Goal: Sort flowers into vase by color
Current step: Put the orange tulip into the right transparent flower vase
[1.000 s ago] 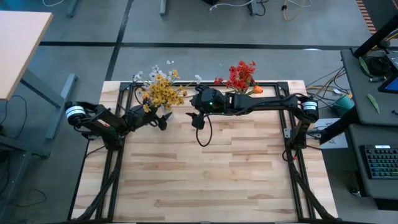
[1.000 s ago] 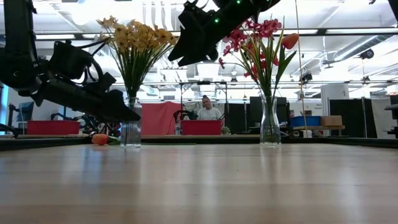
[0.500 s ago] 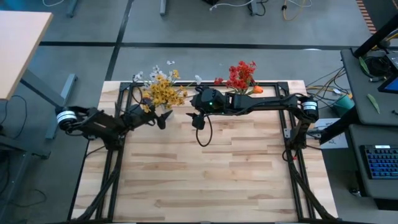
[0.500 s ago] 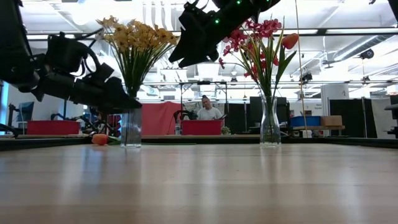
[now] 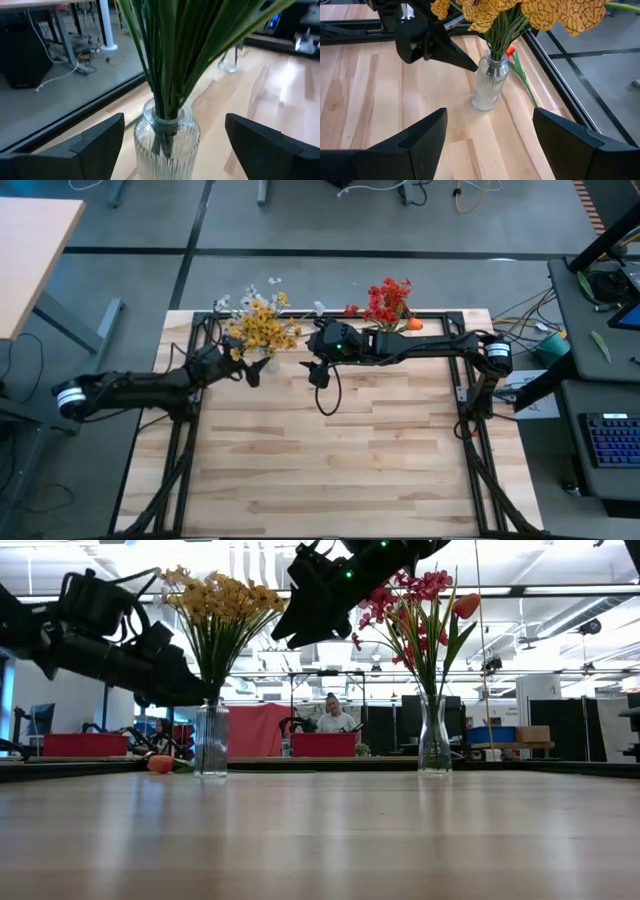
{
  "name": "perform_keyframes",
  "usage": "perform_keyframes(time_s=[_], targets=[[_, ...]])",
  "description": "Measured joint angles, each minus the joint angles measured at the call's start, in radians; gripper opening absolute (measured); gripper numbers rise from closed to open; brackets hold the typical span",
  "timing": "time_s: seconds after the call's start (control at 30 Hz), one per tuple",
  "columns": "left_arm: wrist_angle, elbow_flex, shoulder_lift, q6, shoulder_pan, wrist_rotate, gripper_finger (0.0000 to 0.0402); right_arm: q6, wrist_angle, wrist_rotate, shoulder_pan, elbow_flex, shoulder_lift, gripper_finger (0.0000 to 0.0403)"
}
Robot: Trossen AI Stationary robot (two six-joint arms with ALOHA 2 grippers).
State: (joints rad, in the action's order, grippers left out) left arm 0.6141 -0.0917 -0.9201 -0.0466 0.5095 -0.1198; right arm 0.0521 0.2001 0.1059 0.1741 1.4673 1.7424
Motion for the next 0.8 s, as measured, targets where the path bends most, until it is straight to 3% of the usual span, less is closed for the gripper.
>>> perform_keyframes(time_s=[0.33, 0.47, 0.8], targets=[[-0.632, -0.174, 0.170, 0.013, 0.000, 0.001, 0.0329, 0.002, 0.000, 0.000, 0.000, 0.000, 0.000, 0.0286], [-0.703, -0.210, 0.219, 0.003, -0.014, 0.001, 0.0330, 0.008, 0.000, 0.000, 0.000, 0.000, 0.000, 0.0288], [-0.706, -0.209, 0.377, 0.007, -0.027, 0.001, 0.0330, 0.012, 0.005, -0.001, 0.000, 0.000, 0.000, 0.0288]])
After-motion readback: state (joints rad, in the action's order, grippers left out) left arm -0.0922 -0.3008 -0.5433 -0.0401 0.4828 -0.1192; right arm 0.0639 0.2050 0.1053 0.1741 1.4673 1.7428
